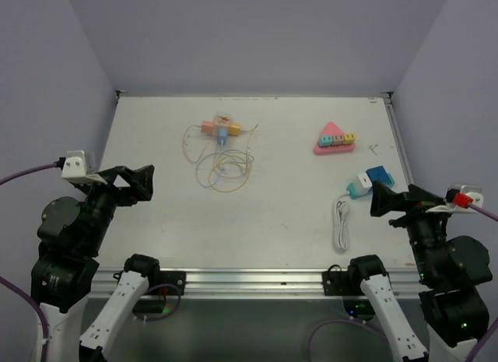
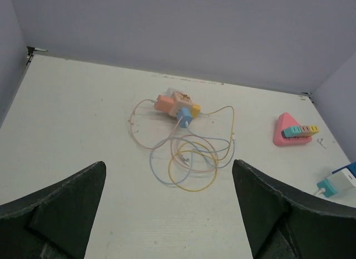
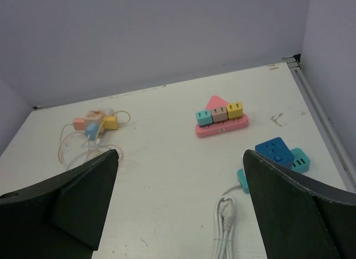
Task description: Pull the plug off the socket
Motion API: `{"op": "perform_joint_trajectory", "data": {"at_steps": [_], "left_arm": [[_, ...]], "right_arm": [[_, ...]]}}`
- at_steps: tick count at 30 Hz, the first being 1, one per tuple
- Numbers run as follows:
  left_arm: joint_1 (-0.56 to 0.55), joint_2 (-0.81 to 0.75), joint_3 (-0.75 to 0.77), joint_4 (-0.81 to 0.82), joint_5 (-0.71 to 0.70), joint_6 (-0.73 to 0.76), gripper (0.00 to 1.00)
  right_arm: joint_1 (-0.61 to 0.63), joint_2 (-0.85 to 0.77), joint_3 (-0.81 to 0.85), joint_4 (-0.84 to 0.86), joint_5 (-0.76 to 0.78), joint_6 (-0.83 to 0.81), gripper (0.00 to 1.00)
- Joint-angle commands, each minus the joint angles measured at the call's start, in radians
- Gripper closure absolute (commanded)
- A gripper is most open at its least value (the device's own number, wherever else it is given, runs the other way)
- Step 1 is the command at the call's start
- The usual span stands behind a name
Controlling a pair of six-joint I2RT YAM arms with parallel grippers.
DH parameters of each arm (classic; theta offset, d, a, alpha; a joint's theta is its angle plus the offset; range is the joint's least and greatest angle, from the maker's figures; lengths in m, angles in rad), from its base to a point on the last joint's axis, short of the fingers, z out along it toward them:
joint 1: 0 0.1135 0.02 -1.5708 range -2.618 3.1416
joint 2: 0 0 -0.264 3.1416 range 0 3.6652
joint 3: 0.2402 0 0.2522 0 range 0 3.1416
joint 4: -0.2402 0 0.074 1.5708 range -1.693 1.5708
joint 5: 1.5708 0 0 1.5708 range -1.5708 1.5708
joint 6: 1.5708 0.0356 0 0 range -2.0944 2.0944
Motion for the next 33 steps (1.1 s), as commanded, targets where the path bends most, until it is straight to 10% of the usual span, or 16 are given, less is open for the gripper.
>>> {"op": "perform_joint_trajectory", "data": {"at_steps": [1, 33], "left_arm": [[-0.005, -0.01, -0.019, 0.021, -0.004, -0.003, 0.0], [-0.005, 0.054, -0.387, 0.258, 0.106, -0.023, 0.0]], "right_arm": [[0.004, 0.021, -0.011, 0.028, 0.008, 0.007, 0.01], [0.004, 0.458, -0.443, -0.008, 0.071, 0.404, 0.01]]}}
